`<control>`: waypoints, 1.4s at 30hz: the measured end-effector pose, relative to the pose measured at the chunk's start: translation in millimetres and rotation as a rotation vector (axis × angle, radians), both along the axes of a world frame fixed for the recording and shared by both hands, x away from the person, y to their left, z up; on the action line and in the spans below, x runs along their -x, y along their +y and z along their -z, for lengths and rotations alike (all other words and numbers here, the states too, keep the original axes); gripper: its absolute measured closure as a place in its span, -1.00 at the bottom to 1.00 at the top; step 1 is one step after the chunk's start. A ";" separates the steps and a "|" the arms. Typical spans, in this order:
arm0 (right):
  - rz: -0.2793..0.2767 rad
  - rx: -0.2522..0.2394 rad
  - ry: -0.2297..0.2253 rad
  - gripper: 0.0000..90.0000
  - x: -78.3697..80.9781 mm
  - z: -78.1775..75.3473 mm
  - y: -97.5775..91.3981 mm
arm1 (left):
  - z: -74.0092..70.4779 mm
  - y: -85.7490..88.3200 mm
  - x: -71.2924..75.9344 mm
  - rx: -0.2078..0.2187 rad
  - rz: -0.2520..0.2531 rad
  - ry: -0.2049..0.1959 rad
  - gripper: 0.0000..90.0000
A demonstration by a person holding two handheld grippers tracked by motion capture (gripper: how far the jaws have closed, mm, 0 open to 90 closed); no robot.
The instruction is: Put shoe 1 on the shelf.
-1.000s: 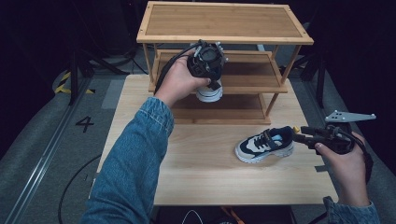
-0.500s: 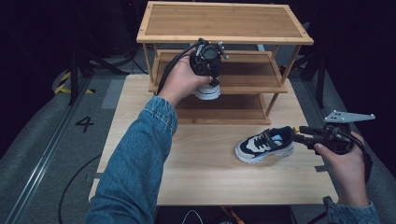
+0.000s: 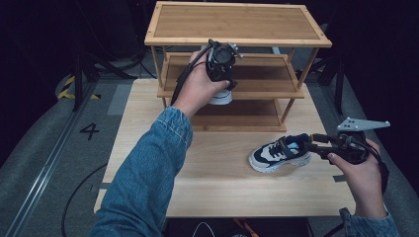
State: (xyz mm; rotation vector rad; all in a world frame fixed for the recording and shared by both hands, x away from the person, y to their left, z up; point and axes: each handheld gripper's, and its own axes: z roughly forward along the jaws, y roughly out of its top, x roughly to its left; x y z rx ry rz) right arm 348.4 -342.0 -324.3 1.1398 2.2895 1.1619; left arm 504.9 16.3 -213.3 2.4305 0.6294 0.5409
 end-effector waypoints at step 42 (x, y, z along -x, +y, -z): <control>-0.005 0.008 0.001 0.12 0.2 0.8 2.3 | 32.2 31.4 36.9 0.303 -0.248 0.014 0.98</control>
